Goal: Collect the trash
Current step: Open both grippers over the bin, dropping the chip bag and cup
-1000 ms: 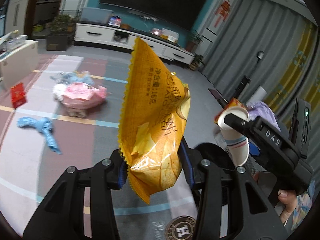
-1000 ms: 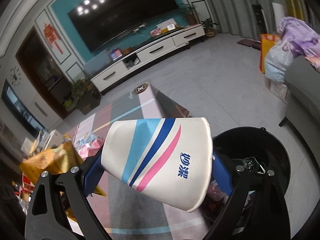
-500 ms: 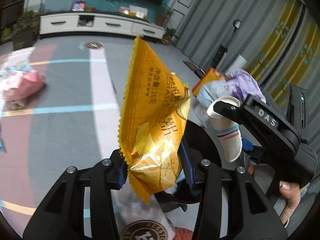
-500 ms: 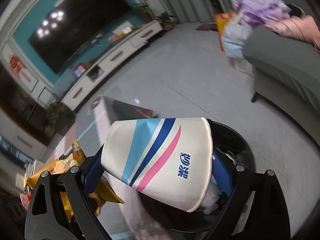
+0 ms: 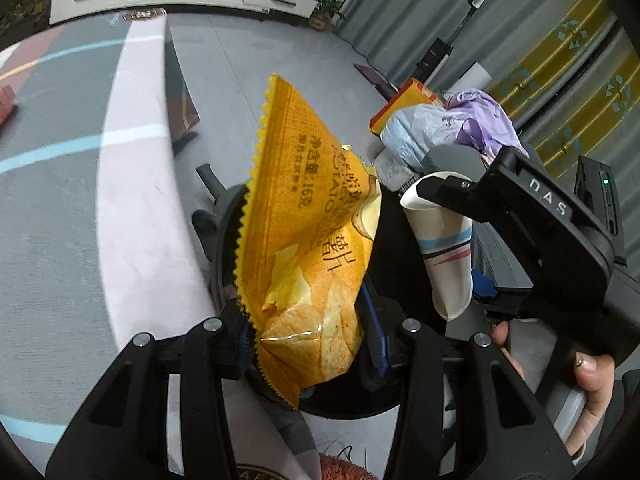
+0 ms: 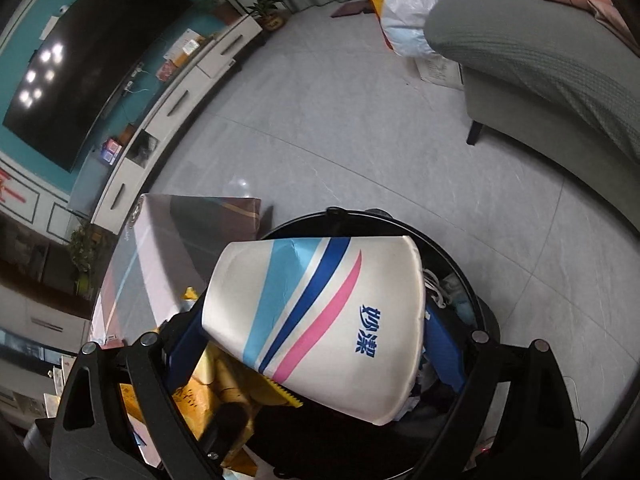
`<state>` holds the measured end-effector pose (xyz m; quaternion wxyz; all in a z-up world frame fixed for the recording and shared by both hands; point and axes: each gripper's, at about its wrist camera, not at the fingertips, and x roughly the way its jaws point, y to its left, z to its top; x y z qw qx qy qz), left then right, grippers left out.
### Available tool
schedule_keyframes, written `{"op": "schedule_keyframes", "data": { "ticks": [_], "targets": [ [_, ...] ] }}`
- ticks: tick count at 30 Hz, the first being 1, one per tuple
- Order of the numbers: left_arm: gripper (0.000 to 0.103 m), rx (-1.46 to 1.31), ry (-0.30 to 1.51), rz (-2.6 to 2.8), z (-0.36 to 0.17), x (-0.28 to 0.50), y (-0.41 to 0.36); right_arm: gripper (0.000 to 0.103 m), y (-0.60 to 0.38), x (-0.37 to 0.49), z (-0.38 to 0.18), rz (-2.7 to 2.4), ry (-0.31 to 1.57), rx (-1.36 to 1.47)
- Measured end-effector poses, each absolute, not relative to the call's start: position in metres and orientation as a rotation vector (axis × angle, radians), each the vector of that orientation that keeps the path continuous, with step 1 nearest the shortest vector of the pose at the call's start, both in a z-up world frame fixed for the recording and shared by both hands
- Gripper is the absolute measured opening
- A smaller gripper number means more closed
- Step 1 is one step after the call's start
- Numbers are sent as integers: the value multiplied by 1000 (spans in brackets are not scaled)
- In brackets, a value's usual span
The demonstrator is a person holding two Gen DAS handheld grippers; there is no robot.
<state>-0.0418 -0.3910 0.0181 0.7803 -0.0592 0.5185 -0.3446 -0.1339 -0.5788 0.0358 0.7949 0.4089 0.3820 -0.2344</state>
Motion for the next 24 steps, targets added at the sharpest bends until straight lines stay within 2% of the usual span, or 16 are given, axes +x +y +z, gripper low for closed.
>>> {"op": "schedule_keyframes", "data": {
  "ticks": [5,8,12,14,19,24],
  "targets": [
    [56,-136,1140,-779,12,-44,-398,92,-584,-135,34,-525,817,910],
    [60,-127,1134,-780,15,-46,-399,99,-585,-138,34,-544,809,913],
    [81,-131,1113,-795,22,-47,-393,100,-583,-139,39,-556,797,892],
    [87,-138,1087,-799,30,-48,-389,100,-582,-139,42,-551,786,889],
    [97,-193,1026,-780,50,-47,-360,100,-569,-132,55,-526,760,847],
    [100,-248,964,-659,71,-35,-303,100,-550,-121,69,-456,725,801]
  ]
}}
